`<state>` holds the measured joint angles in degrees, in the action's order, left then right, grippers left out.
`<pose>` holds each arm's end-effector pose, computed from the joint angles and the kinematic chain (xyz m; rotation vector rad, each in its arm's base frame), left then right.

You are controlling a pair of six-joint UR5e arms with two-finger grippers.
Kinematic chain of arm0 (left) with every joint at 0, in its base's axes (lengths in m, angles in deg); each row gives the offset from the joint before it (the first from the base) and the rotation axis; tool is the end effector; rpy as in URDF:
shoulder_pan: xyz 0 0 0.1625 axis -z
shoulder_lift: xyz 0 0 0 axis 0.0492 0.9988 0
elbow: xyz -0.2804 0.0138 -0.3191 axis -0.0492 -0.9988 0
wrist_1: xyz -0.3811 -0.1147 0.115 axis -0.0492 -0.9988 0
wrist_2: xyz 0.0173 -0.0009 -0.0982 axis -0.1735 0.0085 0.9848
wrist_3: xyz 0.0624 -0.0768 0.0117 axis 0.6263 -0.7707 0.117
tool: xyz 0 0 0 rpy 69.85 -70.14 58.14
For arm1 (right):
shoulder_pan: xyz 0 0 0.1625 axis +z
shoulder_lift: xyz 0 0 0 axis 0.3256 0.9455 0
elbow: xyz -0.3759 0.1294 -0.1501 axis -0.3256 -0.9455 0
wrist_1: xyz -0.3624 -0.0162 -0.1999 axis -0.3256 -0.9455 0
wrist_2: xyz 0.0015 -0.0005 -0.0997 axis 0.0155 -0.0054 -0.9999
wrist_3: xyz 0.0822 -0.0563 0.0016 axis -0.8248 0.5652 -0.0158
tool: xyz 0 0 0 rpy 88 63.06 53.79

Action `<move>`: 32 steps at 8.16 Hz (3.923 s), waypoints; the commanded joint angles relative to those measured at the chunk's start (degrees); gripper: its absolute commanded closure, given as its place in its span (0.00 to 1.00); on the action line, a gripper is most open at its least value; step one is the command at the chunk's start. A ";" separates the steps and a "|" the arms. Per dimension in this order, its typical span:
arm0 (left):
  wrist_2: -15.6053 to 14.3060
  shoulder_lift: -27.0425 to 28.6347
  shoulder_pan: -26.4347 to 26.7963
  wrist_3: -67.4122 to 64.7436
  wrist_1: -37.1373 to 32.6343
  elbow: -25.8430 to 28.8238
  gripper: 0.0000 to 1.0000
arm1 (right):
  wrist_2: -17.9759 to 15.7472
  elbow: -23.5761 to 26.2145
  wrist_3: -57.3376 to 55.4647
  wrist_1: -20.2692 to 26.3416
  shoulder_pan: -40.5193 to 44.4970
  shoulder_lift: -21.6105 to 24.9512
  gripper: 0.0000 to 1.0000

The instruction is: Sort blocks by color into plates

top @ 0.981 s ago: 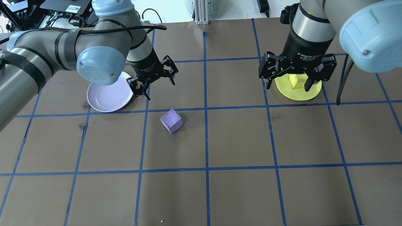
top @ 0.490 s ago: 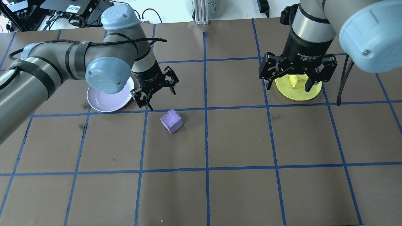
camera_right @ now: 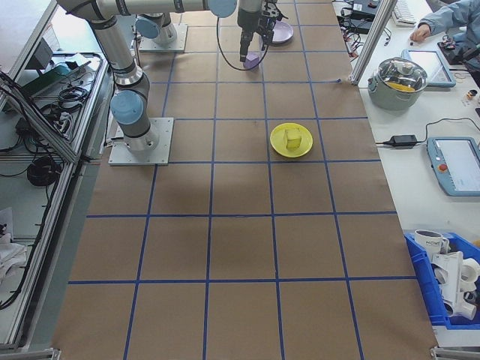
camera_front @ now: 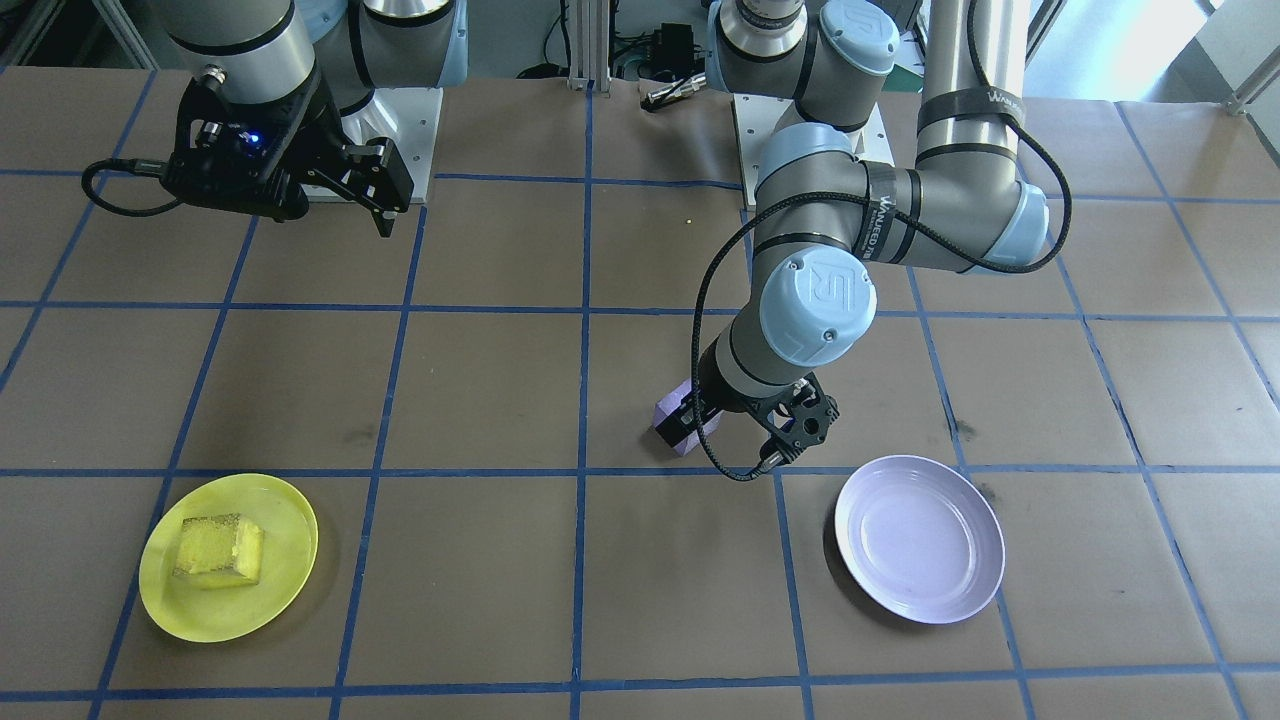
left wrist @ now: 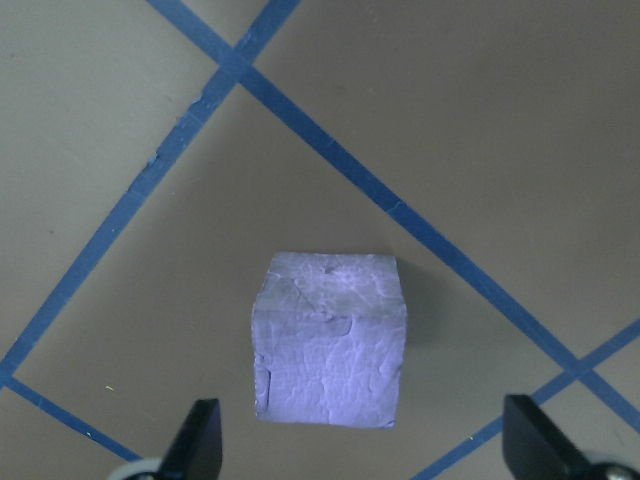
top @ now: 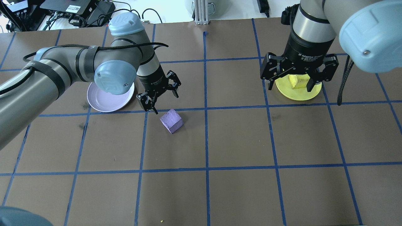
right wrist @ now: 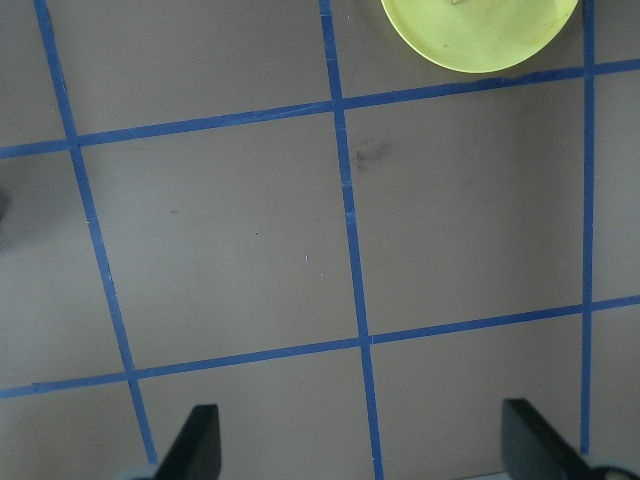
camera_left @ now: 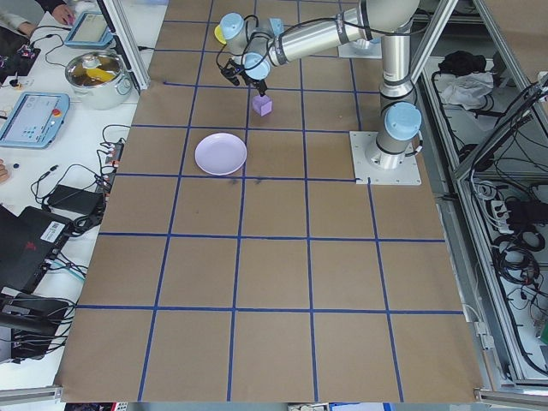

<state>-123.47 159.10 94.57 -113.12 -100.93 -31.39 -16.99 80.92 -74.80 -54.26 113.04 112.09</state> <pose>-0.2214 -0.5505 0.2632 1.1220 -2.8642 -0.3840 0.1635 -0.4610 0.4822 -0.1989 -3.0919 -0.1418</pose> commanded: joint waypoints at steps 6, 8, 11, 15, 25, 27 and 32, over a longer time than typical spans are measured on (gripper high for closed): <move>0.17 4.61 0.61 2.34 -0.64 -2.56 0.00 | -1.15 0.09 0.05 0.02 0.00 0.00 0.00; 0.08 5.05 0.61 4.36 -0.64 -2.75 0.00 | -1.15 0.09 0.05 0.02 0.00 0.00 0.00; -0.27 6.63 0.61 8.12 -0.03 -2.05 0.61 | -1.15 0.09 0.05 0.02 0.00 0.00 0.00; -0.88 0.33 -0.17 9.28 -3.96 -1.52 1.00 | -1.15 0.09 -0.04 -0.15 0.00 0.00 0.00; -12.66 0.63 -19.17 57.87 -2.88 6.66 1.00 | -2.20 0.09 -0.04 -0.68 -0.09 -0.09 0.00; -12.66 4.77 -19.17 59.90 -0.92 8.06 1.00 | -2.20 0.09 -0.04 -0.68 -0.09 -0.09 0.00; -13.01 5.59 -19.17 60.26 0.59 9.12 0.00 | -2.11 0.00 0.05 -1.90 -0.09 -0.35 0.00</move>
<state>-136.14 165.22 75.33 -52.87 -100.81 -22.39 -19.07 80.94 -74.84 -55.26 112.95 111.87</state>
